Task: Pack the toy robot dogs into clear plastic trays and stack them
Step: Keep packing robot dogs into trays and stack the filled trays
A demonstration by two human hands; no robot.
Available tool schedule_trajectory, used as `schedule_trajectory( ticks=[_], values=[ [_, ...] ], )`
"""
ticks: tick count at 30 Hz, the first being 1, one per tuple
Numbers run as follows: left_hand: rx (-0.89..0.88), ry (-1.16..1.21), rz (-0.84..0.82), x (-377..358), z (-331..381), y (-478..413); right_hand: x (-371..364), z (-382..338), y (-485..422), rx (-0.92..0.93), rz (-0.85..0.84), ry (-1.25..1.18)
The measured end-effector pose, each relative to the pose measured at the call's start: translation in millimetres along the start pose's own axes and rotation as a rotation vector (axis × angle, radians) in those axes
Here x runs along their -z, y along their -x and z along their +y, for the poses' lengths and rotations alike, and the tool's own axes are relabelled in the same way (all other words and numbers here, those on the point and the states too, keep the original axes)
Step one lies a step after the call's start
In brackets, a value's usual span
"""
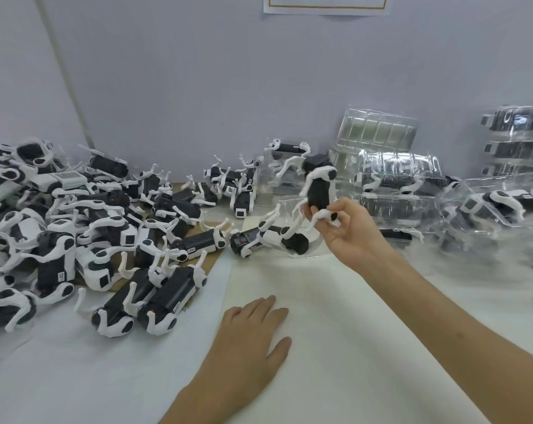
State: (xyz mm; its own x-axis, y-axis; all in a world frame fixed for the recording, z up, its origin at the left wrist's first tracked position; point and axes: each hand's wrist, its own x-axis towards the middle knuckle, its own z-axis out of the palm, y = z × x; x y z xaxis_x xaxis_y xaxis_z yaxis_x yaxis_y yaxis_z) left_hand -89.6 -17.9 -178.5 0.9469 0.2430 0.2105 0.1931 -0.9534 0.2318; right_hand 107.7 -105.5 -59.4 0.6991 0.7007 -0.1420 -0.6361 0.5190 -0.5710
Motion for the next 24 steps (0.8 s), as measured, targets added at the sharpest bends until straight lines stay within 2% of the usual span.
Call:
schedule_trajectory(
  ticks=[5, 7, 9, 10, 13, 14, 15, 16, 19, 20, 22, 24],
  values=[
    [0.077, 0.071, 0.202, 4.4, 2.6, 2.4, 2.4, -3.7, 29.7, 0.007, -0.027, -0.021],
    [0.133, 0.222, 0.310, 9.8, 8.5, 0.3, 5.9, -4.6, 40.0, 0.000, -0.064, -0.013],
    [0.195, 0.547, 0.403, 17.8, 15.3, -6.8, 12.1, -3.5, 48.3, -0.019, -0.111, -0.028],
    [0.239, 0.744, 0.394, 23.4, 19.2, -12.7, 14.9, -2.5, 52.7, -0.031, -0.146, -0.047],
    [0.301, 1.385, 0.234, 32.9, 28.7, -33.7, 20.8, 0.4, 67.1, -0.044, -0.286, -0.094],
    [0.304, 1.511, 0.178, 34.6, 31.1, -39.2, 22.4, 0.8, 70.8, -0.040, -0.326, -0.087],
    [0.302, 1.511, 0.150, 34.8, 32.6, -43.0, 24.3, 0.8, 74.2, -0.040, -0.353, -0.076],
    [0.277, 1.343, 0.150, 33.6, 33.4, -46.0, 26.6, 0.3, 76.2, -0.037, -0.367, -0.061],
    [0.100, 0.363, 0.242, 22.4, 31.6, -55.1, 35.2, -4.1, 78.3, 0.004, -0.338, -0.014],
    [0.043, 0.110, 0.273, 18.2, 30.0, -60.3, 37.6, -6.7, 77.3, 0.018, -0.310, -0.011],
    [-0.008, -0.123, 0.245, 13.0, 26.8, -72.3, 41.5, -12.1, 77.2, 0.053, -0.262, -0.016],
    [-0.029, -0.186, 0.142, 10.0, 20.3, -87.1, 45.9, -15.8, 76.9, 0.047, -0.193, -0.027]
  ],
)
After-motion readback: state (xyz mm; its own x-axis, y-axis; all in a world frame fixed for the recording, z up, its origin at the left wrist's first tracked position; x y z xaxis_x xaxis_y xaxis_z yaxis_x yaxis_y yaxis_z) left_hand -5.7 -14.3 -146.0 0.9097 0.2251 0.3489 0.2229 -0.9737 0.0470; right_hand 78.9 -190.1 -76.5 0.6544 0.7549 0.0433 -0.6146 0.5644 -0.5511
